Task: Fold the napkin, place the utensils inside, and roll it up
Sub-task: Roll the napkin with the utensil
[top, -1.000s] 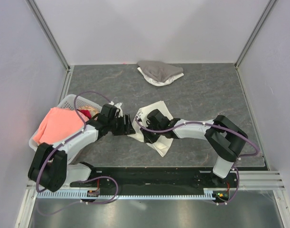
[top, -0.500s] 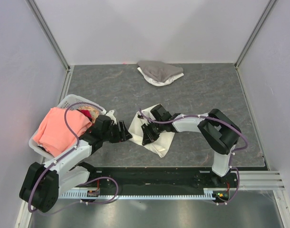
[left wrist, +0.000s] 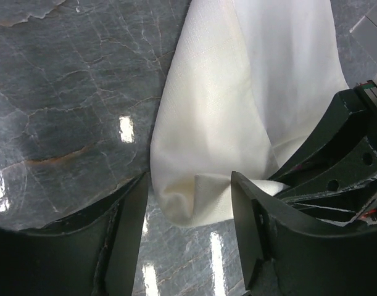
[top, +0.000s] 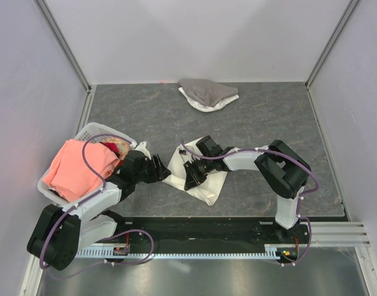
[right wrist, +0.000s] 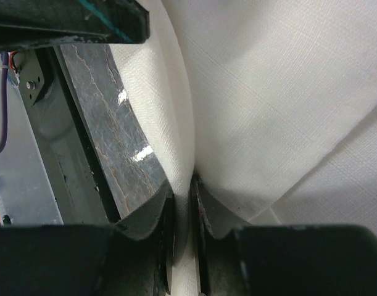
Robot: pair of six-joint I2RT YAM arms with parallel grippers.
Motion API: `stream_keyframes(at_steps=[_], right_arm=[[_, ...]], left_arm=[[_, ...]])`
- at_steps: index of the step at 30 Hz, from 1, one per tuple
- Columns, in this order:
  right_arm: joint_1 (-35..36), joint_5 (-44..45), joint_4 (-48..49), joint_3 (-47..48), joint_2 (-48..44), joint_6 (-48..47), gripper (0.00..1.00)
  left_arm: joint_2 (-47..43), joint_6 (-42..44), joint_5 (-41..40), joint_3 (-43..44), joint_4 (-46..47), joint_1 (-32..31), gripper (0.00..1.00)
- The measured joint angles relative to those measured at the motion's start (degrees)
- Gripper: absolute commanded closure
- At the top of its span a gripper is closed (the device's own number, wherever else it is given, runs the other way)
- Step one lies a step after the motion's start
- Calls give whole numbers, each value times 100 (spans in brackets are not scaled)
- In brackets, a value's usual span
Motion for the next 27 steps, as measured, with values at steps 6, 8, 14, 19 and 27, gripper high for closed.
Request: stream_keyframes(at_steps=[6,8,14,19,27], right_arm=[[-22,-57,17,0,20,2,78],[-22,-55,15,0,20,4,78],[-20,-13,-68,37,0,42,65],[42,490,-516,55,-345,-24,43],[474,2549,-1425,142,-1502,-553,32]], left_arm=[[363,-11,11,-72,341,0,60],[483,-11,11,-92,382,0,72],[791,9,26,-66,446,0,98],[1086,52,125,203,308,-4,98],[1587,273,304,870,-442,-2,98]])
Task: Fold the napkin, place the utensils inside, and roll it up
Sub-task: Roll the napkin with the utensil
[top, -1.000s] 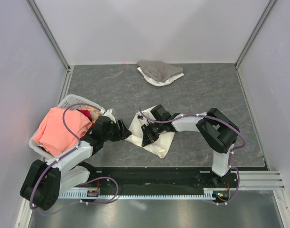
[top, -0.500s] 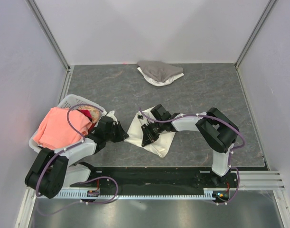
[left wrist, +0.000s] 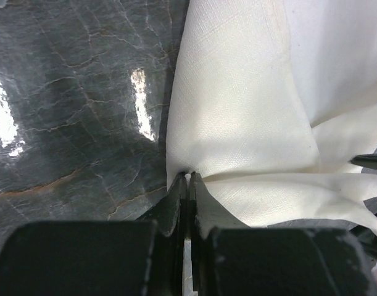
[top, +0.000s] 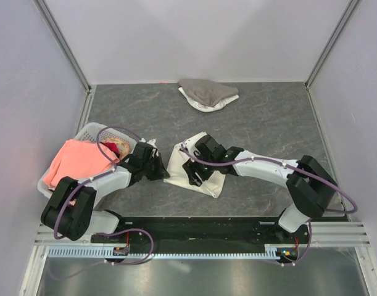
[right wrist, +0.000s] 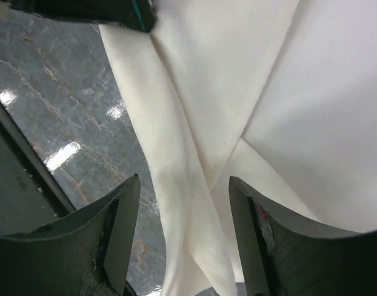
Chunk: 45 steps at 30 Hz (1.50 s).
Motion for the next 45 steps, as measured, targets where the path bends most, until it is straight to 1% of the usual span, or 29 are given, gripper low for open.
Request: stream_keyframes(at_steps=[1,4,7,11,16,25,27,28,30,34,36,37,38,40,41,43,44,45], right_arm=[[146,313,9,0,-114,-96,32],[883,1331,131,-9,-387,-411,32],[1523,2094,507,-136,-444,-682,32],[1971,2898,911,-448,-413,-979,33],[2186,3381,1296,-487,15,-1241,34],[2184,3654,1484,-509,461,-1515,36],[2153,3668,1519,-509,549,-1532,40],[2135,3670,1526,-509,601,-1539,45],[2087,3681,1585,-492,678,-1565,49],[1991,3600,1622,-485,730,-1556,64],[1939,3526,1631,-479,748,-1545,68],[1910,3484,1622,-463,750,-1545,72],[1869,3427,1615,-448,750,-1528,74],[1779,3279,1596,-409,750,-1499,76],[1722,3156,1598,-400,737,-1460,77],[1628,2911,1598,-398,706,-1390,78],[1572,2750,1598,-393,686,-1318,79],[1521,2610,1600,-391,675,-1255,79]], left_arm=[[26,17,20,46,-72,0,98],[131,55,83,240,-367,4,98],[212,96,197,393,-590,4,98],[302,140,310,516,-800,4,98],[367,177,382,599,-949,4,98],[393,260,476,704,-1134,4,98],[415,284,490,717,-1137,4,98],[433,297,503,723,-1143,4,98],[468,319,522,745,-1158,4,98],[505,352,540,791,-1178,4,98],[520,378,557,809,-1182,4,98],[525,385,573,817,-1185,4,95],[525,398,581,828,-1187,4,86],[525,417,570,855,-1189,4,75],[520,426,555,866,-1187,4,63],[459,428,450,866,-1196,9,48],[389,420,404,861,-1202,9,37],[291,411,315,850,-1198,9,33]])
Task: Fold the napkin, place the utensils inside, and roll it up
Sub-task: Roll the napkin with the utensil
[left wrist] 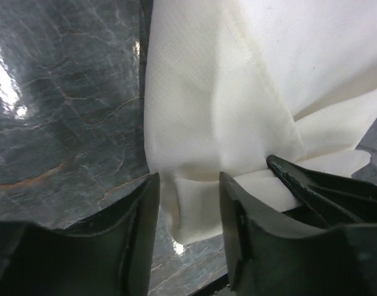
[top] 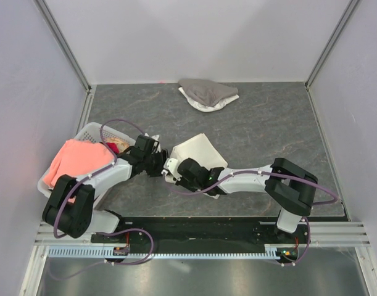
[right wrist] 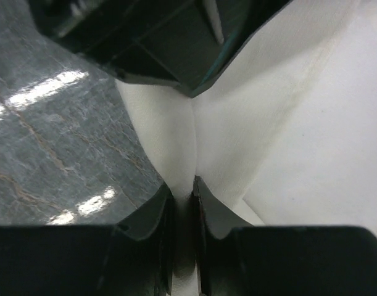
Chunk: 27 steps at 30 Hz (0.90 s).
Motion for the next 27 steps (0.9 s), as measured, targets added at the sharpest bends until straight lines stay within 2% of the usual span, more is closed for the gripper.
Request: stream_keyframes(at_steps=[2,5,13,22,27], right_arm=[[-83,-284,7,2,-17,109,79],[-166,-855,-70,2,-2,326,79],[-498,-2022,-136,0,22,684,80],[-1049,-3283,-553,358,328,1005,80],[-1340,-3991,-857,697,664,1172,80]], left_arm=[[-240,-35,-149,-42,20,0,28],[-621,-59,-372,-155,33,2,27],[-1423,-146,-890,-761,122,4,27],[-2564,-232,-815,-1731,684,4,27],[-2750,-299,-562,-2070,1137,4,27]])
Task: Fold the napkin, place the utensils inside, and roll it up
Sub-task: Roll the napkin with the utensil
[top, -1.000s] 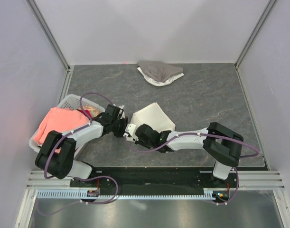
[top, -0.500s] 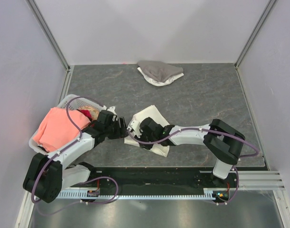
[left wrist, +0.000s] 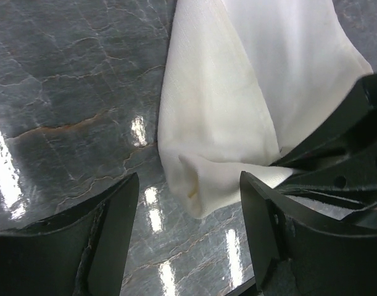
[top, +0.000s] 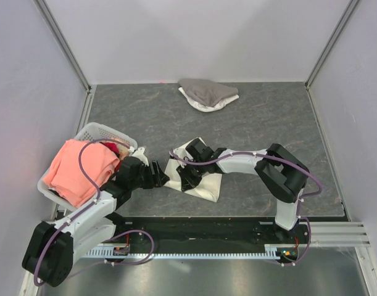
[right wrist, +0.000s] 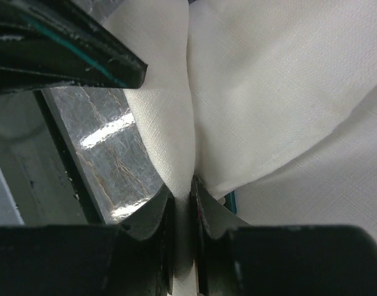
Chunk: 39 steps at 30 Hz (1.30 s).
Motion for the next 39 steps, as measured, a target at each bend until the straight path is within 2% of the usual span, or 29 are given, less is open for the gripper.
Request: stream_keyframes(at_steps=[9,17,20,21,24,28,35,39], right_arm=[[-446,-1106,-317,404,542,321,80],[-634,-1718,-452,623,887,452,79],[-675,-1875,-476,673,970,492,77],[-684,-1904,-483,688,988,501,76],[-697,-1976,-507,710,1014,553,70],[-697,-1971,-566,732,964,608,54],[-662,-1237,-839,673,413,520,34],[-662,-544,-988,448,-273,374,29]], left_arm=[[243,-11,173,-149,599,0,37],[496,-28,177,-286,1054,-2,54],[695,-46,177,-289,1202,-4,75],[758,-66,179,-284,1224,-4,86],[1034,-131,173,-190,1244,-4,98],[1427,-129,186,177,1051,-7,98],[1722,-125,269,619,503,-11,98],[1932,-118,286,898,155,-9,98]])
